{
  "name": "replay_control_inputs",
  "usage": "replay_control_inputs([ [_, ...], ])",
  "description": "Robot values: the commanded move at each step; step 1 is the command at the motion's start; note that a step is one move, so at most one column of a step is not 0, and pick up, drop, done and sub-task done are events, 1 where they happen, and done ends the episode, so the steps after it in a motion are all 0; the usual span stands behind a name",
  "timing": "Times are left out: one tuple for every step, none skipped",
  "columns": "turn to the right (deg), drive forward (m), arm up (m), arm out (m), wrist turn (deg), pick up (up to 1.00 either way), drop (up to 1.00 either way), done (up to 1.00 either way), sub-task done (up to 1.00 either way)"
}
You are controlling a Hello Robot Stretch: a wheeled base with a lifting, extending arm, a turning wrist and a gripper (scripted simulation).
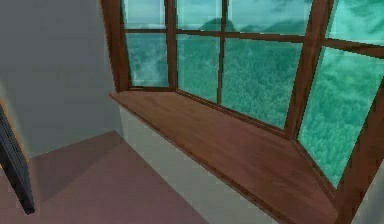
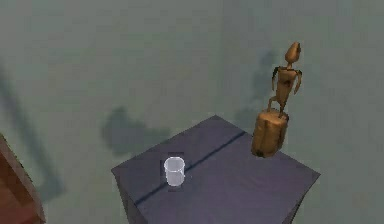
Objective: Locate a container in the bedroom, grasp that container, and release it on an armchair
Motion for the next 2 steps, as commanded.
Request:
replay_control_inputs([
  [0.0, 0.0, 0.0, 0.3, 0.0, 0.0, 0.0, 0.0, 0.0],
  [0.0, 0.0, 0.0, 0.0, 45.0, 0.0, 0.0, 0.0, 0.0],
])
